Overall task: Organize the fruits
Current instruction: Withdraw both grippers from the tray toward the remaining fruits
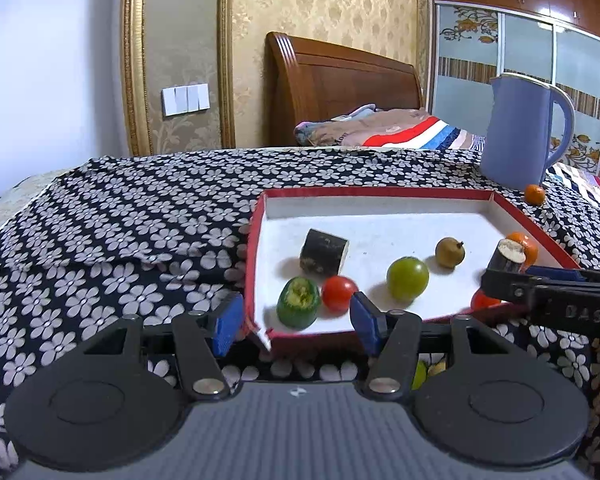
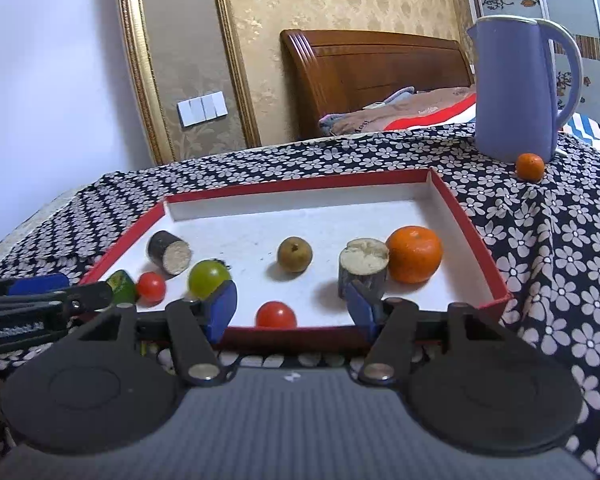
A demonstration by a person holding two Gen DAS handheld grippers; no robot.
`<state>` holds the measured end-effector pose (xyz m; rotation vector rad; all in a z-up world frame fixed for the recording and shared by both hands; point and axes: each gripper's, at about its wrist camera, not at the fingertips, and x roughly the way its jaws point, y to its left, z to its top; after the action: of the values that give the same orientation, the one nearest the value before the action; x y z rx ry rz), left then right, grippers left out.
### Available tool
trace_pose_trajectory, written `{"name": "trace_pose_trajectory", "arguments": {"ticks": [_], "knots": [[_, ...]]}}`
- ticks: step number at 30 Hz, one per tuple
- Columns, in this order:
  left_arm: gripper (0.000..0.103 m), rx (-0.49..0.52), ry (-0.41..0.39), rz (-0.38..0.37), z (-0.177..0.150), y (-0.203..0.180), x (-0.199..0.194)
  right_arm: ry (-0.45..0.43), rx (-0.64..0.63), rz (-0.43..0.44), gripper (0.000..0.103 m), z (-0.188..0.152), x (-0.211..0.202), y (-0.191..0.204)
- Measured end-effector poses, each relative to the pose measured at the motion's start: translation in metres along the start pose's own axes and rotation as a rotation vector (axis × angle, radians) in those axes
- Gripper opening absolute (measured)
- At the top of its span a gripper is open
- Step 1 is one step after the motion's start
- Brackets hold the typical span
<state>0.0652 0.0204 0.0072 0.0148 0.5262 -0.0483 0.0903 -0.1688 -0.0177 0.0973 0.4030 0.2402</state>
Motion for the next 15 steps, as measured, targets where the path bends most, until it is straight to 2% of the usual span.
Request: {"name": "trace_pose_trajectory", "arguments": {"ticks": [5, 7, 10, 15], "knots": [[0.058, -0.002, -0.009, 0.021, -0.005, 0.003, -0.007, 0.018, -0.131, 0.015, 0.067, -0.008, -0.019, 0.022], [0.059, -0.012, -0.010, 0.019, -0.004, 0.005, -0.007, 0.059, -0.155, 0.078, 0.065, -0.012, -0.020, 0.027], [0.064, -0.026, -0.008, 0.020, -0.004, 0.008, -0.008, 0.067, -0.218, 0.088, 0.063, -0.019, -0.021, 0.038], [0.065, -0.031, -0.015, 0.024, -0.004, 0.009, -0.009, 0.102, -0.245, 0.136, 0.054, -0.022, -0.019, 0.044]]}}
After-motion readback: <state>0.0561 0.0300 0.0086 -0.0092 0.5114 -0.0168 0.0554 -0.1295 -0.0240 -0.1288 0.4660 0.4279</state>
